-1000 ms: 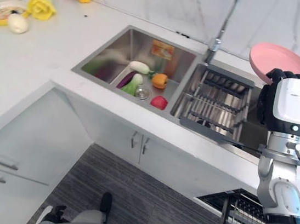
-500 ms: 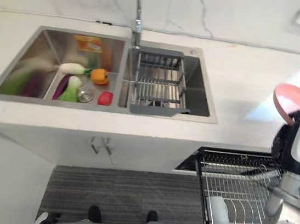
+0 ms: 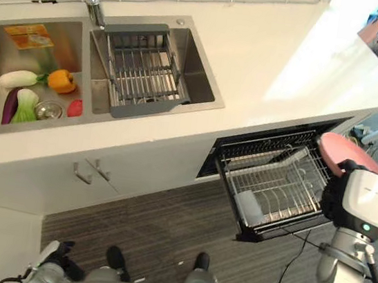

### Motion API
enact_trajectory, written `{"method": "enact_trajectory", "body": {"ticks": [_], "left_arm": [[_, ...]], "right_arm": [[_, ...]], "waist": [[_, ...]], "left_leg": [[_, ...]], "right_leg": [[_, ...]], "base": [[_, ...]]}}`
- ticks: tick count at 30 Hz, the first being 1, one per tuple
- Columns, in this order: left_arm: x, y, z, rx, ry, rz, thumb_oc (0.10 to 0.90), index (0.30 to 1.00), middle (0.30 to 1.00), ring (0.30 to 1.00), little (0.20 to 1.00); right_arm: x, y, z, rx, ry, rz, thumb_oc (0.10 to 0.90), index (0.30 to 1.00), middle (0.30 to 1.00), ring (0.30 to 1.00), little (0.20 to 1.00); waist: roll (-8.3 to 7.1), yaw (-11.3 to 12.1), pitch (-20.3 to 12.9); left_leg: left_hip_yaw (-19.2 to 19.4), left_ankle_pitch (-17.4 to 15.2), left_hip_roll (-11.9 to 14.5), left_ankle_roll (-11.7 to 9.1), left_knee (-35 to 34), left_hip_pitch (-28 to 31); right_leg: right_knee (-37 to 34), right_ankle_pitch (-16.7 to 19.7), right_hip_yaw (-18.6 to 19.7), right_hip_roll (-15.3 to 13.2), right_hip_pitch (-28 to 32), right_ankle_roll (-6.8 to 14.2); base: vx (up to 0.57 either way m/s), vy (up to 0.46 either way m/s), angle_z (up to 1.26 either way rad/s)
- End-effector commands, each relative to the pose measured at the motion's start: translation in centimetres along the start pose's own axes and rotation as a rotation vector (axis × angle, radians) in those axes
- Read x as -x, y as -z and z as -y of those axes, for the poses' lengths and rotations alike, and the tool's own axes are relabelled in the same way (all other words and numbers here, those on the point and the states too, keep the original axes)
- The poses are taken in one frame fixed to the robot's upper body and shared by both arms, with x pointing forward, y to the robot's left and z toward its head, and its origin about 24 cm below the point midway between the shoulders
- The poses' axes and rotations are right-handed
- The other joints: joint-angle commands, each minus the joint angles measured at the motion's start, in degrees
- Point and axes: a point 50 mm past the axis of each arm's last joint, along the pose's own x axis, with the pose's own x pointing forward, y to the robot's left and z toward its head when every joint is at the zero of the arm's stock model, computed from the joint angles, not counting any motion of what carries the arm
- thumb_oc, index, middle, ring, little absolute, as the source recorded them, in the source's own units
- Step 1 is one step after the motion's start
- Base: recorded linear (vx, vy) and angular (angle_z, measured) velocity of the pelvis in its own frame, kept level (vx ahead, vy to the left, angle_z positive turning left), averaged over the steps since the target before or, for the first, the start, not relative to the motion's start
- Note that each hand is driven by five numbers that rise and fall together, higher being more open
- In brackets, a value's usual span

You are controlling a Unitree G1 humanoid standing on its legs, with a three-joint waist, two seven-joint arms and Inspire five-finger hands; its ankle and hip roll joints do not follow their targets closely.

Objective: Place the dishes in the dishwasher.

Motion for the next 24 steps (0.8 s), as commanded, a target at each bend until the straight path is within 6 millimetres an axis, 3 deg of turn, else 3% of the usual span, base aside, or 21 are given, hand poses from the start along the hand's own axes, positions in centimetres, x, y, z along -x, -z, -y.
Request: {"method": "enact_trajectory", "body": {"ticks": [1, 5, 7, 8, 16, 19, 20, 24], "left_arm": [[0.5, 0.4, 1.6, 0.046, 0.024, -0.027, 0.800, 0.900, 0.900, 0.900, 0.900], [0.9, 0.3, 2.6, 0.041, 0.050, -0.017, 0.800, 0.900, 0.900, 0.900, 0.900], [1.0, -0.1, 3.0, 0.031, 0.070, 0.004, 0.800, 0.900, 0.900, 0.900, 0.900], [1.1, -0.1, 3.2, 0.016, 0.080, 0.011, 0.800, 0.900, 0.900, 0.900, 0.900], [1.3, 0.2, 3.5, 0.010, 0.094, 0.007, 0.800, 0.900, 0.900, 0.900, 0.900], [1.3, 0.1, 3.5, 0.009, 0.098, 0.020, 0.800, 0.900, 0.900, 0.900, 0.900], [1.3, -0.2, 3.7, 0.003, 0.108, 0.037, 0.800, 0.900, 0.900, 0.900, 0.900], [1.4, -0.8, 4.1, 0.008, 0.118, 0.054, 0.800, 0.900, 0.900, 0.900, 0.900]], "right_arm": [[-3.9, 0.3, 4.9, 0.027, 0.286, 0.027, 0.400, 0.300, 0.300, 0.300, 0.300], [-3.7, 0.0, 3.7, 0.021, 0.209, 0.051, 0.400, 0.300, 0.300, 0.300, 0.300], [-3.8, -0.5, 2.9, -0.028, 0.176, 0.056, 0.400, 0.300, 0.300, 0.300, 0.300], [-3.6, -1.2, 2.1, -0.138, 0.149, 0.050, 0.400, 0.300, 0.300, 0.300, 0.300], [-4.0, -1.6, -1.2, -0.129, 0.037, 0.013, 0.400, 0.300, 0.300, 0.300, 0.300], [-4.5, -0.9, -2.3, -0.084, 0.007, -0.030, 0.400, 0.300, 0.300, 0.300, 0.300], [-5.2, 0.3, -3.1, -0.026, -0.021, -0.070, 0.400, 0.300, 0.300, 0.300, 0.300], [-6.6, 0.8, -3.0, -0.004, 0.003, -0.113, 0.400, 0.300, 0.300, 0.300, 0.300]], "waist": [[0.65, 1.27, -3.36], [2.53, 1.08, -3.30], [3.50, 1.14, -3.11], [4.27, 1.40, -2.89], [6.32, 2.78, -3.05], [7.40, 3.30, -2.25], [8.48, 3.51, -1.14], [10.29, 3.48, 0.75]], "left_leg": [[-4.38, -5.54, 3.52, -0.90, 1.61, 2.85], [-6.10, -4.09, 4.50, -1.98, 1.57, 3.15], [-6.38, -3.58, 5.12, -2.38, 1.53, 3.25], [-6.94, -3.24, 5.55, -2.68, 1.54, 3.18], [-7.45, -2.39, 6.31, -3.38, 1.35, 3.55], [-7.90, -1.99, 6.53, -3.71, 1.31, 3.28], [-8.42, -1.56, 6.65, -3.94, 1.46, 2.63], [-9.04, -1.02, 6.72, -4.18, 1.89, 1.47]], "right_leg": [[1.40, -1.86, -1.53, -1.73, -2.02, 3.08], [1.67, -2.98, -4.38, -1.43, 0.44, 2.12], [1.42, -3.52, -5.31, -0.98, 1.37, 1.82], [1.17, -4.14, -5.67, -0.47, 1.95, 1.51], [1.21, -4.79, -7.43, -0.22, 3.26, 1.04], [1.32, -4.95, -7.82, -0.17, 3.26, 0.84], [1.52, -4.90, -8.09, -0.26, 2.96, 0.76], [1.80, -4.73, -8.39, -0.46, 2.32, 0.61]], "base": [[0.04, -0.079, 0.05], [0.03, -0.104, 0.19], [-0.01, -0.073, 0.20], [0.00, -0.048, 0.16], [0.02, -0.043, 0.13], [-0.04, -0.022, 0.04], [-0.07, -0.003, 0.03], [-0.10, 0.011, 0.16]]}}
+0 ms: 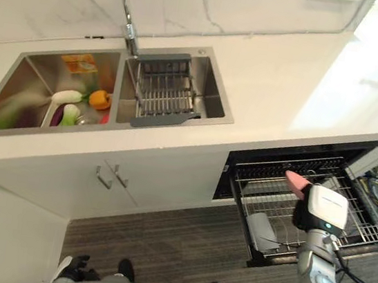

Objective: Place the dishes in the dishwasher.

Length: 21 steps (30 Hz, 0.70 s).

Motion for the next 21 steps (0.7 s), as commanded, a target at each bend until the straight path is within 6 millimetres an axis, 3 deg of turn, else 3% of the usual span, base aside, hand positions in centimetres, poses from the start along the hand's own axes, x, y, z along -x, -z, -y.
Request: {"method": "enact_trajectory", "body": {"ticks": [1, 2, 4, 8, 16, 17, 18, 19, 21], "left_arm": [[-0.4, -1.7, 0.3, -0.020, 0.006, 0.040, 0.800, 0.900, 0.900, 0.900, 0.900], [-0.3, -1.8, 0.5, -0.005, 0.010, 0.040, 0.800, 0.900, 0.900, 0.900, 0.900], [-0.4, -1.8, 0.5, -0.003, 0.010, 0.040, 0.800, 0.900, 0.900, 0.900, 0.900], [-0.2, -2.0, 1.2, -0.046, 0.039, 0.054, 0.800, 0.900, 0.900, 0.900, 0.900], [-0.2, -2.5, 1.5, -0.058, 0.050, 0.076, 0.800, 0.900, 0.900, 0.900, 0.900], [-0.2, -2.7, 1.5, -0.058, 0.049, 0.081, 0.800, 0.900, 0.900, 0.900, 0.900], [-0.2, -2.9, 1.5, -0.053, 0.046, 0.085, 0.800, 0.900, 0.900, 0.900, 0.900], [-0.2, -2.9, 1.5, -0.050, 0.044, 0.086, 0.800, 0.900, 0.900, 0.900, 0.900], [-0.3, -3.1, 1.3, -0.049, 0.041, 0.091, 0.800, 0.900, 0.900, 0.900, 0.900]], "right_arm": [[-5.7, -0.5, 7.9, -0.045, 0.374, -0.017, 0.400, 0.300, 0.300, 0.300, 0.300], [-6.5, -0.5, 8.2, -0.059, 0.379, -0.043, 0.400, 0.300, 0.300, 0.300, 0.300], [-6.6, -0.6, 8.3, -0.059, 0.380, -0.042, 0.400, 0.300, 0.300, 0.300, 0.300], [-7.9, -0.4, 8.3, -0.079, 0.341, -0.083, 0.400, 0.300, 0.300, 0.300, 0.300], [-8.2, -0.1, 7.9, -0.053, 0.300, -0.087, 0.400, 0.300, 0.300, 0.300, 0.300], [-8.2, -0.1, 7.9, -0.053, 0.301, -0.086, 0.474, 0.411, 0.411, 0.411, 0.411], [-8.1, -0.2, 7.9, -0.059, 0.309, -0.085, 0.750, 0.825, 0.825, 0.825, 0.825], [-8.0, -0.2, 7.9, -0.063, 0.309, -0.086, 0.800, 0.900, 0.900, 0.900, 0.900], [-7.9, -0.1, 7.8, -0.068, 0.305, -0.090, 0.800, 0.900, 0.900, 0.900, 0.900]], "waist": [[2.19, 1.26, 4.79], [3.38, 1.27, 6.10], [3.42, 1.17, 6.16], [5.33, 1.31, 7.77], [6.31, 1.68, 7.35], [6.31, 1.69, 7.33], [6.31, 1.62, 7.35], [6.24, 1.54, 7.39], [5.95, 1.51, 7.43]], "left_leg": [[-2.11, -3.83, 3.19, -2.23, 2.34, 3.01], [-2.72, -3.79, 3.24, -2.37, 3.08, 2.23], [-2.75, -3.81, 3.26, -2.37, 3.12, 2.20], [-3.33, -3.29, 3.16, -2.60, 3.46, 1.24], [-4.38, -2.76, 2.74, -2.79, 2.50, 0.81], [-4.51, -2.76, 2.73, -2.78, 2.38, 0.82], [-4.64, -2.77, 2.71, -2.77, 2.26, 0.91], [-4.71, -2.81, 2.70, -2.77, 2.20, 1.05], [-4.81, -2.92, 2.65, -2.75, 2.16, 1.31]], "right_leg": [[1.68, -3.21, -2.10, -4.35, -0.88, 2.91], [1.97, -3.05, -2.31, -4.65, -1.31, 2.81], [1.97, -3.04, -2.33, -4.64, -1.30, 2.80], [2.67, -3.07, -2.65, -5.18, -2.14, 2.67], [2.44, -3.27, -4.05, -5.49, -1.75, 2.52], [2.42, -3.32, -4.24, -5.50, -1.59, 2.47], [2.42, -3.38, -4.41, -5.52, -1.40, 2.45], [2.43, -3.42, -4.49, -5.53, -1.24, 2.45], [2.46, -3.42, -4.63, -5.55, -0.86, 2.42]], "base": [[-0.10, 0.017, 0.09], [-0.10, 0.017, 0.01], [-0.05, 0.001, 0.00], [-0.02, 0.002, 0.06], [0.01, -0.012, 0.11], [0.00, -0.013, 0.13], [0.00, -0.012, 0.14], [0.01, -0.007, 0.10], [0.01, -0.012, 0.04]]}}
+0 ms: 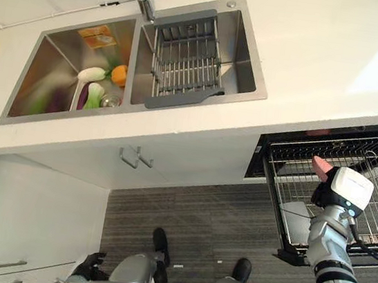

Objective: Place the dishes in the dishwasher.

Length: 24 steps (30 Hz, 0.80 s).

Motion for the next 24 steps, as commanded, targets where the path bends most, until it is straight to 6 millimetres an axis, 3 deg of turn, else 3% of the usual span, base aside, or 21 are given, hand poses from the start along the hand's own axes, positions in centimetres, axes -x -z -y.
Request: {"method": "enact_trajectory", "body": {"ticks": [1, 4, 5, 6, 9, 11, 14, 18, 21, 22, 24], "left_arm": [[-0.7, -1.8, -0.8, -0.061, -0.031, 0.044, 0.800, 0.900, 0.900, 0.900, 0.900], [-0.7, -1.7, -0.9, -0.062, -0.032, 0.041, 0.800, 0.900, 0.900, 0.900, 0.900], [-0.8, -1.5, -1.1, -0.057, -0.041, 0.025, 0.800, 0.900, 0.900, 0.900, 0.900], [-0.8, -1.5, -1.2, -0.059, -0.041, 0.025, 0.800, 0.900, 0.900, 0.900, 0.900], [-0.8, -1.0, -1.7, -0.069, -0.062, 0.006, 0.800, 0.900, 0.900, 0.900, 0.900], [-0.8, -0.9, -1.8, -0.071, -0.063, 0.002, 0.800, 0.900, 0.900, 0.900, 0.900], [-0.9, -1.0, -2.2, -0.051, -0.079, -0.007, 0.800, 0.900, 0.900, 0.900, 0.900], [-1.0, -1.0, -2.5, -0.028, -0.100, -0.018, 0.800, 0.900, 0.900, 0.900, 0.900], [-1.1, -1.6, -2.8, -0.025, -0.125, -0.007, 0.800, 0.900, 0.900, 0.900, 0.900], [-1.1, -1.6, -2.8, -0.026, -0.124, -0.007, 0.800, 0.900, 0.900, 0.900, 0.900], [-1.1, -2.1, -2.9, -0.048, -0.117, 0.015, 0.800, 0.900, 0.900, 0.900, 0.900]], "right_arm": [[-3.3, -0.4, 5.7, -0.053, 0.255, 0.020, 0.800, 0.900, 0.900, 0.900, 0.900], [-3.3, -0.5, 6.2, -0.084, 0.273, 0.022, 0.800, 0.900, 0.900, 0.900, 0.900], [-2.9, -1.4, 7.5, -0.365, 0.334, 0.010, 0.800, 0.900, 0.900, 0.900, 0.900], [-2.9, -1.3, 7.5, -0.366, 0.333, 0.009, 0.800, 0.900, 0.900, 0.900, 0.900], [-1.6, -2.4, 10.0, -0.670, 0.427, 0.066, 0.800, 0.900, 0.900, 0.900, 0.900], [-1.1, -2.3, 10.7, -0.717, 0.443, 0.083, 0.800, 0.900, 0.900, 0.900, 0.900], [0.3, -0.5, 12.6, -0.791, 0.561, 0.056, 0.800, 0.900, 0.900, 0.900, 0.900], [1.5, 1.8, 12.0, -0.768, 0.629, -0.067, 0.800, 0.900, 0.900, 0.900, 0.900], [3.0, 5.7, 8.4, -0.758, 0.573, -0.357, 0.800, 0.900, 0.900, 0.900, 0.900], [3.1, 5.7, 8.4, -0.759, 0.573, -0.359, 0.800, 0.900, 0.900, 0.900, 0.900], [4.3, 8.4, 7.3, -0.700, 0.557, -0.504, 0.800, 0.900, 0.900, 0.900, 0.900]], "waist": [[-0.72, 0.65, -0.52], [-0.92, 0.56, -0.51], [-1.47, 0.00, -0.52], [-1.50, 0.10, -0.54], [-2.42, -0.70, -0.61], [-2.68, -0.79, -0.63], [-3.61, -1.99, -0.55], [-4.20, -2.51, -0.78], [-4.70, -3.36, -0.91], [-4.69, -3.25, -0.97], [-4.67, -3.72, -0.95]], "left_leg": [[-1.85, -3.63, 4.56, -3.41, 2.20, 4.42], [-1.78, -3.72, 4.55, -3.39, 2.13, 4.75], [-1.47, -4.02, 4.58, -3.26, 1.94, 5.42], [-1.46, -4.02, 4.56, -3.26, 1.93, 5.46], [-1.05, -4.41, 4.56, -3.06, 1.75, 6.04], [-0.98, -4.46, 4.63, -3.04, 1.71, 6.23], [-0.48, -4.69, 4.81, -3.02, 1.60, 6.77], [-0.04, -4.92, 4.77, -2.94, 1.51, 7.08], [0.21, -5.21, 4.78, -2.91, 1.45, 7.19], [0.23, -5.21, 4.78, -2.91, 1.46, 7.17], [0.18, -5.26, 4.75, -2.89, 1.48, 6.91]], "right_leg": [[2.36, -4.22, -1.61, -4.09, -0.01, 2.18], [2.28, -4.19, -1.60, -4.13, 0.24, 2.19], [2.11, -4.17, -1.44, -4.09, 0.75, 2.18], [2.10, -4.18, -1.44, -4.11, 0.79, 2.18], [2.12, -4.20, -1.03, -3.89, 0.82, 2.17], [2.13, -4.18, -1.01, -3.89, 0.86, 2.18], [2.12, -4.13, -0.65, -3.73, 0.95, 2.26], [2.20, -4.06, -0.21, -3.70, 0.77, 2.38], [2.25, -3.92, 0.30, -3.63, 0.27, 2.39], [2.27, -3.93, 0.33, -3.64, 0.21, 2.39], [2.56, -3.94, 0.49, -3.63, -0.18, 2.38]], "base": [[0.01, -0.011, 0.07], [0.00, 0.000, 0.02], [0.00, 0.000, 0.00], [0.00, 0.000, 0.00], [0.00, 0.000, 0.00], [0.00, 0.000, 0.00], [0.00, 0.000, -0.01], [0.01, 0.005, -0.04], [-0.01, 0.005, -0.03], [-0.02, 0.004, -0.10], [-0.01, 0.016, -0.12]]}}
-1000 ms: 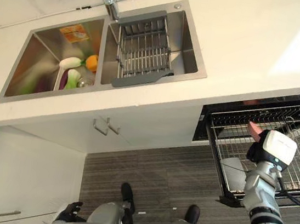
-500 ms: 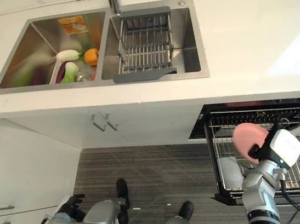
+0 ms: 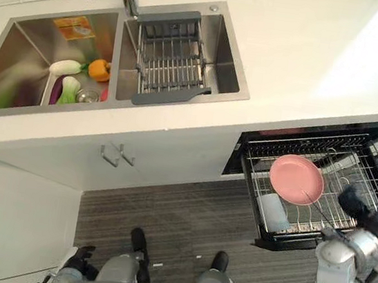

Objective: Place the dishes in the dishwasher.

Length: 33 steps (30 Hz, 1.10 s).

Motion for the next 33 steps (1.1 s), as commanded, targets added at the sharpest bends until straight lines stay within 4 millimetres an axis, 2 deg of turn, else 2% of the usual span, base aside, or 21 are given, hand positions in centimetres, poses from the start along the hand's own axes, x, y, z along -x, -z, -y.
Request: {"method": "enact_trajectory", "body": {"ticks": [1, 2, 3, 5, 8, 9, 10, 11, 12, 14, 15, 18, 19, 20, 22, 23, 26, 29, 30, 32, 33], "left_arm": [[-0.4, -1.6, -0.2, -0.051, -0.026, 0.049, 0.800, 0.900, 0.900, 0.900, 0.900], [-0.4, -1.6, -0.4, -0.055, -0.026, 0.046, 0.800, 0.900, 0.900, 0.900, 0.900], [-0.4, -1.6, -0.4, -0.055, -0.025, 0.046, 0.800, 0.900, 0.900, 0.900, 0.900], [-0.5, -1.4, -0.5, -0.071, -0.017, 0.038, 0.800, 0.900, 0.900, 0.900, 0.900], [-0.5, -1.4, -0.4, -0.083, 0.017, 0.035, 0.800, 0.900, 0.900, 0.900, 0.900], [-0.5, -1.4, -0.5, -0.082, 0.017, 0.036, 0.800, 0.900, 0.900, 0.900, 0.900], [-0.5, -1.4, -0.3, -0.090, 0.030, 0.037, 0.800, 0.900, 0.900, 0.900, 0.900], [-0.5, -1.4, -0.3, -0.088, 0.030, 0.037, 0.800, 0.900, 0.900, 0.900, 0.900], [-0.4, -1.2, -0.2, -0.094, 0.039, 0.037, 0.800, 0.900, 0.900, 0.900, 0.900], [-0.4, -1.2, -0.2, -0.094, 0.041, 0.038, 0.800, 0.900, 0.900, 0.900, 0.900], [-0.4, -1.4, 0.1, -0.090, 0.042, 0.046, 0.800, 0.900, 0.900, 0.900, 0.900], [-0.4, -1.5, 0.0, -0.103, 0.037, 0.062, 0.800, 0.900, 0.900, 0.900, 0.900], [-0.4, -1.5, 0.0, -0.100, 0.036, 0.062, 0.800, 0.900, 0.900, 0.900, 0.900], [-0.4, -1.9, 0.0, -0.115, 0.030, 0.086, 0.800, 0.900, 0.900, 0.900, 0.900], [-0.4, -2.0, -0.1, -0.113, 0.026, 0.091, 0.800, 0.900, 0.900, 0.900, 0.900], [-0.4, -2.0, -0.1, -0.118, 0.019, 0.099, 0.800, 0.900, 0.900, 0.900, 0.900], [-0.4, -2.0, -0.1, -0.124, 0.014, 0.103, 0.800, 0.900, 0.900, 0.900, 0.900], [-0.1, -1.5, 0.8, -0.171, 0.046, 0.094, 0.800, 0.900, 0.900, 0.900, 0.900], [-0.2, -1.5, 0.8, -0.171, 0.045, 0.095, 0.800, 0.900, 0.900, 0.900, 0.900], [-0.1, -2.7, 1.3, -0.068, 0.057, 0.121, 0.800, 0.900, 0.900, 0.900, 0.900], [-0.1, -2.8, 1.3, -0.067, 0.057, 0.121, 0.800, 0.900, 0.900, 0.900, 0.900]], "right_arm": [[-3.1, -1.6, 4.6, -0.047, 0.260, 0.039, 0.800, 0.900, 0.900, 0.900, 0.900], [-3.1, 0.6, 5.2, 0.052, 0.255, -0.044, 0.800, 0.900, 0.900, 0.900, 0.900], [-3.1, 0.6, 5.2, 0.052, 0.256, -0.044, 0.800, 0.900, 0.900, 0.900, 0.900], [-3.4, 3.2, 6.1, 0.251, 0.188, -0.133, 0.800, 0.900, 0.900, 0.900, 0.900], [-3.5, 4.2, 6.2, 0.313, 0.155, -0.176, 0.800, 0.900, 0.900, 0.900, 0.900], [-3.5, 4.1, 6.1, 0.311, 0.154, -0.176, 0.709, 0.764, 0.764, 0.764, 0.764], [-3.1, 4.7, 4.9, 0.293, 0.109, -0.206, 0.453, 0.380, 0.380, 0.380, 0.380], [-3.2, 4.7, 4.9, 0.292, 0.109, -0.204, 0.400, 0.300, 0.300, 0.300, 0.300], [-3.0, 4.2, 2.8, 0.269, 0.055, -0.192, 0.400, 0.300, 0.300, 0.300, 0.300], [-2.9, 3.7, 1.6, 0.253, 0.019, -0.177, 0.400, 0.300, 0.300, 0.300, 0.300], [-2.4, 2.1, -1.2, 0.186, -0.035, -0.140, 0.400, 0.300, 0.300, 0.300, 0.300], [-2.1, 0.8, -4.0, 0.182, -0.112, -0.119, 0.400, 0.300, 0.300, 0.300, 0.300], [-2.1, 0.7, -4.1, 0.181, -0.113, -0.117, 0.400, 0.300, 0.300, 0.300, 0.300], [-1.2, -1.3, -6.7, 0.085, -0.221, -0.082, 0.400, 0.300, 0.300, 0.300, 0.300], [-0.8, -2.1, -7.6, 0.063, -0.245, -0.067, 0.400, 0.300, 0.300, 0.300, 0.300], [0.1, -4.2, -9.4, 0.055, -0.305, 0.020, 0.400, 0.300, 0.300, 0.300, 0.300], [0.8, -5.9, -10.6, -0.007, -0.346, 0.054, 0.400, 0.300, 0.300, 0.300, 0.300], [2.3, -9.6, -12.9, -0.255, -0.381, 0.030, 0.400, 0.300, 0.300, 0.300, 0.300], [2.3, -9.6, -12.9, -0.257, -0.381, 0.030, 0.400, 0.300, 0.300, 0.300, 0.300], [2.8, -10.6, -14.1, -0.510, -0.338, -0.158, 0.400, 0.300, 0.300, 0.300, 0.300], [2.7, -10.7, -14.1, -0.512, -0.339, -0.158, 0.400, 0.300, 0.300, 0.300, 0.300]], "waist": [[2.36, -0.31, -1.91], [2.42, -0.59, -1.78], [2.46, -0.56, -1.81], [2.52, -0.70, -1.86], [2.84, -0.47, -2.45], [2.79, -0.53, -2.43], [2.95, -0.28, -2.57], [2.92, -0.34, -2.54], [3.03, 0.04, -2.58], [3.02, 0.08, -2.54], [3.19, 0.75, -2.48], [3.20, 1.61, -2.45], [3.19, 1.49, -2.36], [3.13, 2.29, -2.64], [3.08, 2.55, -2.70], [3.24, 3.45, -2.96], [3.29, 4.13, -3.35], [3.63, 5.92, -4.63], [3.60, 5.85, -4.57], [3.92, 8.06, -5.57], [3.91, 8.01, -5.51]], "left_leg": [[-0.96, -5.16, 4.52, -3.21, 1.49, 4.53], [-0.91, -5.19, 4.41, -3.15, 1.52, 4.47], [-0.89, -5.20, 4.41, -3.15, 1.52, 4.46], [-0.96, -5.22, 4.46, -3.15, 1.54, 4.30], [-1.23, -5.26, 4.42, -3.08, 1.58, 4.06], [-1.26, -5.26, 4.41, -3.07, 1.59, 4.03], [-1.35, -5.32, 4.37, -3.05, 1.60, 4.03], [-1.33, -5.32, 4.37, -3.05, 1.60, 4.02], [-1.40, -5.41, 4.29, -3.00, 1.58, 4.13], [-1.38, -5.43, 4.30, -2.99, 1.58, 4.17], [-1.38, -5.46, 4.16, -2.97, 1.57, 4.31], [-1.56, -5.49, 4.09, -3.02, 1.52, 4.49], [-1.54, -5.49, 4.08, -3.02, 1.52, 4.49], [-1.77, -5.38, 4.07, -3.07, 1.44, 4.56], [-1.83, -5.34, 4.05, -3.09, 1.42, 4.58], [-2.11, -5.27, 3.96, -3.08, 1.39, 4.57], [-2.51, -5.26, 3.85, -3.09, 1.35, 4.60], [-3.36, -5.30, 3.63, -3.05, 1.16, 4.65], [-3.42, -5.30, 3.61, -3.05, 1.17, 4.64], [-4.86, -5.23, 3.48, -3.17, 1.07, 4.31], [-4.95, -5.22, 3.47, -3.17, 1.09, 4.26]], "right_leg": [[2.56, -4.03, -0.96, -3.64, -1.57, 2.43], [2.70, -4.00, -0.82, -3.66, -1.79, 2.38], [2.72, -4.01, -0.80, -3.67, -1.83, 2.38], [2.84, -4.10, -0.68, -3.67, -2.05, 2.34], [2.92, -4.26, -0.89, -3.76, -2.05, 2.25], [2.92, -4.27, -0.92, -3.77, -2.06, 2.26], [2.92, -4.28, -0.94, -3.77, -2.06, 2.27], [2.92, -4.27, -0.92, -3.77, -2.08, 2.27], [3.01, -4.28, -0.85, -3.79, -2.08, 2.31], [3.02, -4.31, -0.85, -3.82, -2.06, 2.30], [2.98, -4.31, -0.88, -3.78, -1.85, 2.37], [2.83, -4.31, -1.22, -3.81, -1.45, 2.34], [2.81, -4.30, -1.21, -3.81, -1.45, 2.34], [2.63, -4.25, -1.52, -3.86, -1.03, 2.23], [2.53, -4.26, -1.77, -3.88, -0.75, 2.21], [2.40, -4.33, -2.23, -3.98, -0.28, 2.12], [2.14, -4.35, -2.88, -4.04, 0.36, 2.13], [1.85, -4.75, -4.21, -4.15, 1.70, 2.05], [1.84, -4.76, -4.27, -4.16, 1.75, 2.05], [1.73, -5.16, -5.80, -4.23, 2.83, 1.95], [1.73, -5.18, -5.89, -4.23, 2.86, 1.95]], "base": [[-0.01, 0.030, -0.08], [-0.01, 0.018, -0.05], [-0.01, 0.021, -0.06], [-0.01, 0.016, -0.07], [0.00, 0.006, -0.01], [0.00, 0.000, 0.00], [0.00, 0.000, 0.00], [0.00, 0.000, 0.00], [0.00, 0.000, 0.00], [0.00, 0.000, 0.00], [0.00, 0.000, 0.00], [-0.02, -0.010, -0.04], [0.00, 0.000, 0.00], [0.01, -0.016, 0.04], [0.01, -0.011, 0.04], [0.01, -0.009, 0.03], [0.01, -0.006, 0.04], [0.03, -0.006, 0.07], [0.02, -0.006, 0.10], [0.01, -0.019, 0.23], [0.00, -0.038, 0.30]]}}
